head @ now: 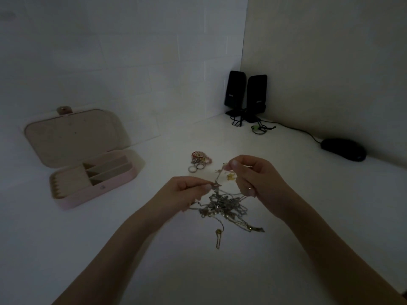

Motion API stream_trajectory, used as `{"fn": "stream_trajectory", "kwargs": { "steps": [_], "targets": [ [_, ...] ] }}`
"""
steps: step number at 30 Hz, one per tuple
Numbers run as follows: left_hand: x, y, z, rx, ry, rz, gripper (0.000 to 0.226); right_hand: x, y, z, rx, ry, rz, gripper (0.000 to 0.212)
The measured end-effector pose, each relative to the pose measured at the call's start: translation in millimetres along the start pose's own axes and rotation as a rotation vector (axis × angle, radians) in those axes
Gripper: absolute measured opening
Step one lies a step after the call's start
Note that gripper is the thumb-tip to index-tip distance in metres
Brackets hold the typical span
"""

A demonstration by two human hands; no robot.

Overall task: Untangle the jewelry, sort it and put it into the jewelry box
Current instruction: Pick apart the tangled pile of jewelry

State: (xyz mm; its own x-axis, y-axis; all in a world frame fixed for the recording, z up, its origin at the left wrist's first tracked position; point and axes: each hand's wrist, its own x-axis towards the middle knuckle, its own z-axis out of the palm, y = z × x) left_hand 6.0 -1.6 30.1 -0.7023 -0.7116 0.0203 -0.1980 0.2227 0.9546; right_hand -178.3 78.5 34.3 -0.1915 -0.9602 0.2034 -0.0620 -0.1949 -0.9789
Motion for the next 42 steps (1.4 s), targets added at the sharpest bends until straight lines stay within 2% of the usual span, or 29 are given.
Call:
{"fn": "stream_trajectory", "kwargs": {
  "steps": [5, 8, 14, 17, 19, 21, 24, 27, 30, 36, 42],
  "targets": [
    [1.2, 1.1, 1.6, -0.220, 0.091, 0.013, 0.024, -0.7, -2.1, -1.2, 0.070, -0.031, 0.032, 0.023],
    [2.4, 0.5, 1.5, -0.267, 0.130, 0.009, 0.013, -2.1, -3.3, -0.8, 0.027, -0.077, 0.050, 0.028],
    [4.1, -1.7, -4.0, -0.459, 0.201, 0.051, 0.019, -6.6, -8.2, 6.8, -0.211, -0.171, 0.070, 0.015],
    [2.1, 0.5, -2.7, -0.544, 0.207, 0.015, 0.014, -3.8, -3.5, 11.4, -0.353, -0.061, 0.024, 0.019],
    [0.8, 2.4, -0.8, -0.487, 0.222, 0.020, 0.013, 0.5, 5.8, 11.7, -0.523, 0.086, -0.077, 0.015],
    [0.3, 4.1, -0.3, -0.413, 0.246, 0.048, 0.014, 2.8, 12.8, 11.9, -0.642, 0.150, -0.132, 0.014],
    [0.4, 3.5, 0.5, -0.392, 0.241, 0.067, 0.016, 3.3, 15.1, 17.2, -0.509, 0.088, -0.115, 0.006],
    [0.3, 1.6, 4.0, -0.382, 0.201, 0.085, 0.019, 2.5, 10.9, 23.8, -0.298, 0.027, -0.067, 0.013],
    [0.5, 1.0, 8.9, -0.393, 0.189, 0.078, 0.014, 0.6, 8.4, 23.5, -0.228, -0.003, -0.036, 0.015],
    [1.9, -2.4, 11.4, -0.353, 0.204, 0.079, 0.009, -1.4, 9.1, 18.1, -0.298, -0.036, 0.001, 0.012],
    [2.0, -10.1, 12.3, -0.020, 0.286, 0.188, 0.009, 0.2, 11.1, 13.7, -0.334, -0.053, 0.008, 0.008]
  ]
}}
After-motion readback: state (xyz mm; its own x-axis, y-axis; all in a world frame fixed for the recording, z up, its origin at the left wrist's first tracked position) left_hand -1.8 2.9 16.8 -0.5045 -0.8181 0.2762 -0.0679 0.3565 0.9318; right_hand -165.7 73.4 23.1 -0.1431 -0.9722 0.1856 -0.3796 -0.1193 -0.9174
